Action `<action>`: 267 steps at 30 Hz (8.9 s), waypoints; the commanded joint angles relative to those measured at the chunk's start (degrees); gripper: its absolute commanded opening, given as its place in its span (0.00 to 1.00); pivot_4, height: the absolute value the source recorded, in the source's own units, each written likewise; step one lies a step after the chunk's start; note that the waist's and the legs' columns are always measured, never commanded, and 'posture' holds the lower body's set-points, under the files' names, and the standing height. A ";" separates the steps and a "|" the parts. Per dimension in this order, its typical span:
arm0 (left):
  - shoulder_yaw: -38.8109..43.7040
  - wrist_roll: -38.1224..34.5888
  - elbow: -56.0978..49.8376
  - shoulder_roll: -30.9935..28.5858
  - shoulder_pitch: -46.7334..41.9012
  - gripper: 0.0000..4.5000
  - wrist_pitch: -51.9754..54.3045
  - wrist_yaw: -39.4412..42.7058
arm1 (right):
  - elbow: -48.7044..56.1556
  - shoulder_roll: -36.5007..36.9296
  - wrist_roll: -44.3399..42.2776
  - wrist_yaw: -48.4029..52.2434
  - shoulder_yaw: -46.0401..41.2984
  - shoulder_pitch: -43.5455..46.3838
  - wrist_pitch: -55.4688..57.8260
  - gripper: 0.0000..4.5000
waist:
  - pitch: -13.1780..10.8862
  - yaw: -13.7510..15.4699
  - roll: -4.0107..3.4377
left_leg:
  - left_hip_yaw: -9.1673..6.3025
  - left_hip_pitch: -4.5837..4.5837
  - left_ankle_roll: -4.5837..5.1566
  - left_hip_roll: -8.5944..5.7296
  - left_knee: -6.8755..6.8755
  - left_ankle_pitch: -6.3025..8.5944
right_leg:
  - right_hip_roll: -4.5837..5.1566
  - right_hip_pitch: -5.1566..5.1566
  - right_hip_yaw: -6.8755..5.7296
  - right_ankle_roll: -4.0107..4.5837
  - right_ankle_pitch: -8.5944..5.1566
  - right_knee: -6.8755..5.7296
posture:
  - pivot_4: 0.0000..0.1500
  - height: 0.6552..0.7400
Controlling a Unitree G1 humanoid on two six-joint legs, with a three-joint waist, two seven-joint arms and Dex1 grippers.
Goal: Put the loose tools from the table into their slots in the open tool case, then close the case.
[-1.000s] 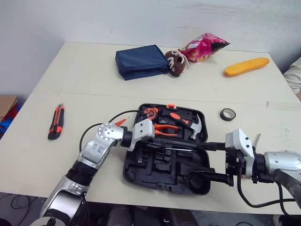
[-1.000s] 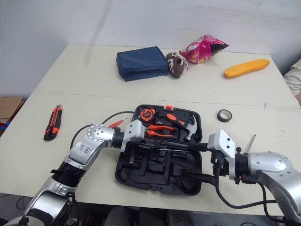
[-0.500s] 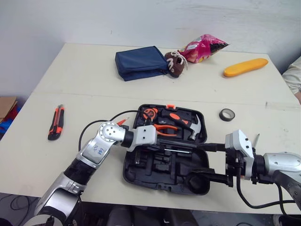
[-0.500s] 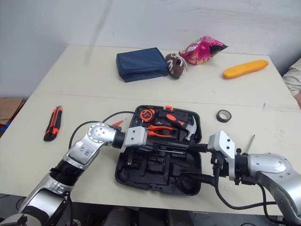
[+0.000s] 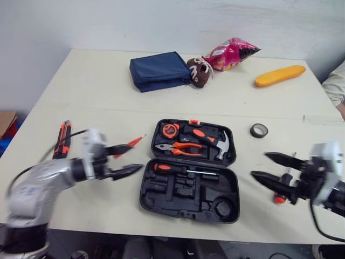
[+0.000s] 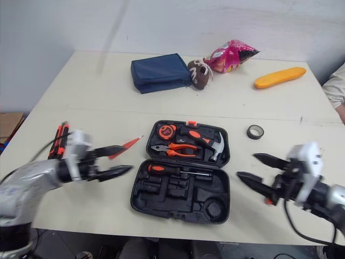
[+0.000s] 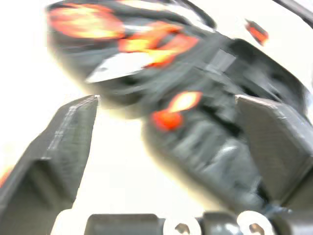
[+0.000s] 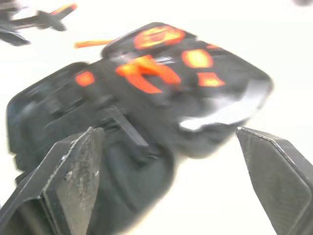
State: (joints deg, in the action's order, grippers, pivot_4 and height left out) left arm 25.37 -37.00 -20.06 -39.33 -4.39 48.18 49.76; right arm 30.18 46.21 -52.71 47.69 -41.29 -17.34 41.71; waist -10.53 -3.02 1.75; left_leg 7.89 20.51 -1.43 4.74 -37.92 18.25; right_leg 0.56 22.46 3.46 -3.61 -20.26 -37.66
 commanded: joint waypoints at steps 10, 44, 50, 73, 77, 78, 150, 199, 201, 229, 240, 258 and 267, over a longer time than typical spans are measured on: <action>27.24 2.75 18.59 -5.30 13.37 0.98 -6.51 -8.31 | -15.79 -0.37 7.56 5.34 -16.96 -12.63 -5.53 1.00 | 0.14 -0.18 0.36 | 0.16 -0.27 0.17 -0.11 0.68 0.15 | 0.11 -0.02 0.03 0.14 -0.03 0.33 | 1.00 1.00; -27.41 -7.93 4.10 -0.14 -32.20 0.98 -3.06 9.95 | 4.40 -30.24 23.05 -34.36 10.29 -5.96 -10.46 1.00 | 0.05 -0.29 -0.11 | 0.35 -0.30 -0.53 -0.08 0.76 -0.23 | -0.21 0.22 0.19 0.32 -0.15 0.03 | 1.00 1.00; -32.81 -6.10 4.65 4.10 -34.87 0.98 -6.53 15.43 | -3.04 -28.18 28.93 -37.98 11.71 -2.71 -9.45 1.00 | 0.05 -0.23 -0.11 | 0.38 -0.27 -0.53 -0.04 0.71 -0.29 | -0.23 0.31 0.24 0.32 -0.16 -0.09 | 1.00 1.00; -34.66 -1.85 9.18 11.15 -37.57 1.00 -9.53 17.18 | 10.28 -21.86 19.28 -34.78 7.05 -2.31 -0.17 0.24 | 0.05 -0.51 -0.19 | 0.41 -0.31 -0.44 -0.08 0.65 -0.30 | -0.20 0.20 0.41 0.08 -0.18 -0.13 | 1.00 1.00; -32.35 -2.10 7.81 6.68 -35.28 1.00 -8.25 17.88 | 12.91 -10.84 13.49 -23.07 7.85 -0.50 1.03 0.24 | 0.02 -0.60 -0.24 | 0.41 -0.32 -0.45 -0.06 0.69 -0.31 | -0.29 0.25 0.47 0.08 -0.18 -0.15 | 1.00 1.00; -31.90 -1.47 7.44 4.97 -33.92 1.00 -8.66 18.27 | 13.41 -8.11 12.13 -20.11 8.48 -0.15 1.15 0.24 | 0.02 -0.57 -0.24 | 0.40 -0.32 -0.46 -0.05 0.70 -0.30 | -0.33 0.26 0.50 0.08 -0.18 -0.15 | 1.00 1.00; -25.85 -0.98 -7.27 -9.20 -17.61 1.00 -8.71 13.09 | -14.31 -5.31 36.20 11.53 56.24 28.24 -17.73 0.01 | -0.23 -0.29 0.24 | 0.21 -0.02 -0.14 -0.03 0.02 -0.03 | -0.08 0.27 0.13 0.08 -0.22 -0.23 | 1.00 1.00; 13.40 -0.62 -0.46 -6.21 20.23 1.00 -11.53 -6.38 | -5.16 4.59 9.76 7.26 12.59 15.77 -7.13 0.99 | 0.16 -0.39 0.65 | 0.19 -0.31 -0.25 0.01 0.82 0.16 | 0.00 0.06 0.03 0.34 -0.29 0.21 | 1.00 1.00; 6.56 1.71 -0.22 -8.32 15.57 1.00 -11.91 -5.88 | -1.32 4.97 6.51 7.39 17.04 20.68 -5.03 0.99 | 0.07 -0.41 0.50 | 0.20 -0.33 -0.24 -0.01 0.77 0.15 | 0.02 0.04 0.04 0.33 -0.29 0.20 | 1.00 1.00; -25.07 21.81 22.84 -3.18 -12.81 0.59 -24.50 -0.74 | 11.24 3.74 1.53 2.78 29.52 25.44 -1.92 1.00 | -0.01 0.08 0.36 | 0.23 -0.10 -0.12 0.01 0.19 0.07 | 0.02 0.17 0.07 0.15 -0.23 -0.13 | 1.00 1.00; -20.82 20.30 18.93 -6.66 -15.89 0.08 -25.46 1.34 | 10.57 4.37 2.69 4.34 29.40 24.05 -2.98 1.00 | -0.02 0.02 0.36 | 0.19 -0.05 -0.12 0.03 0.17 0.08 | 0.01 0.20 0.04 0.15 -0.23 -0.13 | 1.00 1.00; -39.59 18.67 0.96 -9.43 -20.16 0.08 -22.01 19.17 | 12.77 6.83 2.61 6.46 28.95 16.02 -1.73 1.00 | -0.05 -0.11 0.31 | 0.18 0.02 -0.15 0.02 0.09 0.06 | -0.07 0.26 0.07 0.15 -0.23 -0.15 | 1.00 1.00; -44.13 23.42 6.70 -6.30 -22.71 0.08 -27.72 21.53 | 12.39 5.97 2.33 4.07 28.42 16.60 -1.80 1.00 | -0.05 -0.06 0.31 | 0.16 0.07 -0.11 0.02 0.01 0.09 | -0.08 0.24 0.09 0.12 -0.22 -0.13 | 1.00 1.00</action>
State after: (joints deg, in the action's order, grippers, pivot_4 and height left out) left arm -18.33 -14.50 -13.93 -46.47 -25.96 21.55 71.27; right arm 40.93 52.45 -49.03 52.23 -11.60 -0.94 40.13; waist -10.58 -3.07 2.07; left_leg 8.05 20.58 -1.53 4.76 -37.92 18.34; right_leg 0.48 22.70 3.55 -3.49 -20.47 -37.78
